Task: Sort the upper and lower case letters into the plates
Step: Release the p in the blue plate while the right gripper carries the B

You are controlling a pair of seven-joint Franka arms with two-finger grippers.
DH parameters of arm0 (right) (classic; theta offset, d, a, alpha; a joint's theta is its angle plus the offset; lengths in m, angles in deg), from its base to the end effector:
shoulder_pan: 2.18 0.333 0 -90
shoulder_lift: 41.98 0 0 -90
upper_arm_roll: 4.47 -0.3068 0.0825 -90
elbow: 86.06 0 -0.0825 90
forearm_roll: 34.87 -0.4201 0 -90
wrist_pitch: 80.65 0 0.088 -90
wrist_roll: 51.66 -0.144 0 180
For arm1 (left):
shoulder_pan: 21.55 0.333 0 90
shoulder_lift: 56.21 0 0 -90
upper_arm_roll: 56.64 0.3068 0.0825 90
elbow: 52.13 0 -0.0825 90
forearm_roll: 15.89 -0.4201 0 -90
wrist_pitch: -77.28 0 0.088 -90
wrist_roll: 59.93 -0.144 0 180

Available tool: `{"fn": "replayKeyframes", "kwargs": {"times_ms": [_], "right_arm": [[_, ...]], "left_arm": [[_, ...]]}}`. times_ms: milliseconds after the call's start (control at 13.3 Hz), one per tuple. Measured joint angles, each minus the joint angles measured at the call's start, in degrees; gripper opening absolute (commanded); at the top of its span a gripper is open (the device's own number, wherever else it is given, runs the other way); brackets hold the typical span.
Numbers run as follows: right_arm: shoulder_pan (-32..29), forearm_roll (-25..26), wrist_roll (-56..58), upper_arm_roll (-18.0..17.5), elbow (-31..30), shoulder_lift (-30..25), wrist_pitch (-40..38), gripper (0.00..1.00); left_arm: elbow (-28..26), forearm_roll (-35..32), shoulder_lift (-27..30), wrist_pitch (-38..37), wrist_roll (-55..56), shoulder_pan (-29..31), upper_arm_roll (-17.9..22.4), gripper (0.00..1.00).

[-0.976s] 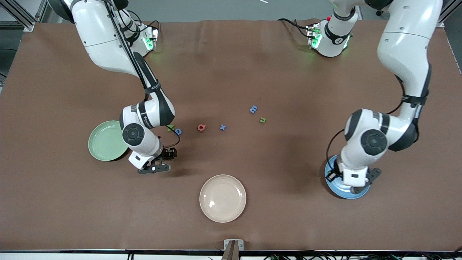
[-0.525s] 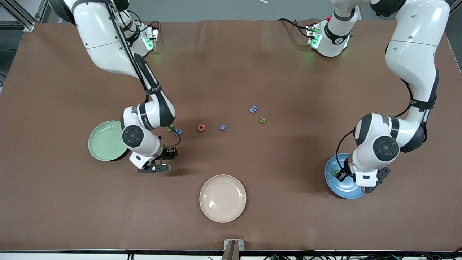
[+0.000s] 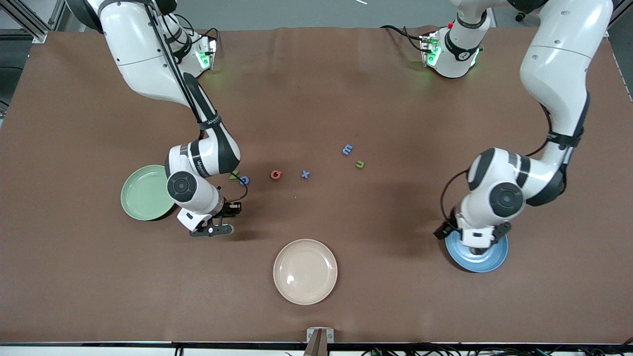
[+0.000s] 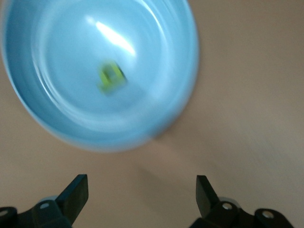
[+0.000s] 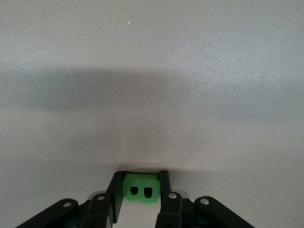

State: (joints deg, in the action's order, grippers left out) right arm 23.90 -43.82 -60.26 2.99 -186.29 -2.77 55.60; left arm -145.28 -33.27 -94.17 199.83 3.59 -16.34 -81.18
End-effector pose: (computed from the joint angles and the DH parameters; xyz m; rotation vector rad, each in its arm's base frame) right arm 0.6375 0.2219 0.1078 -3.1270 -0.1351 0.0796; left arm 0.6731 -0.1912 0.1878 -2.9276 -1.0129 0.1057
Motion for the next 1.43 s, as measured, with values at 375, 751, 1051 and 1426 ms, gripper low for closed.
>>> {"fn": "replayKeyframes", "kwargs": {"times_ms": [375, 751, 1051, 1426], "right_arm": [[0.1, 0.0, 0.0, -0.2, 0.3, -0.1, -2.0, 0.18], [-0.1, 0.0, 0.0, 0.2, -2.3, -7.2, -7.6, 0.18], [-3.8, 0.0, 2.8, 0.7, -11.8, -16.3, -8.2, 0.18], [-13.5, 0.0, 15.9, 1.0, -22.0, -22.0, -4.0, 0.18]], "left_arm": [[-1.9, 0.0, 0.3, 0.4, 13.6, -5.4, -5.6, 0.95], [-9.7, 0.0, 0.2, 9.2, 28.3, -8.1, -8.3, 0.83], [-16.4, 0.0, 0.3, 15.4, 38.1, -9.1, -9.8, 0.74], [-18.9, 0.0, 0.4, 15.7, 44.9, -11.0, -9.8, 0.72]]}}
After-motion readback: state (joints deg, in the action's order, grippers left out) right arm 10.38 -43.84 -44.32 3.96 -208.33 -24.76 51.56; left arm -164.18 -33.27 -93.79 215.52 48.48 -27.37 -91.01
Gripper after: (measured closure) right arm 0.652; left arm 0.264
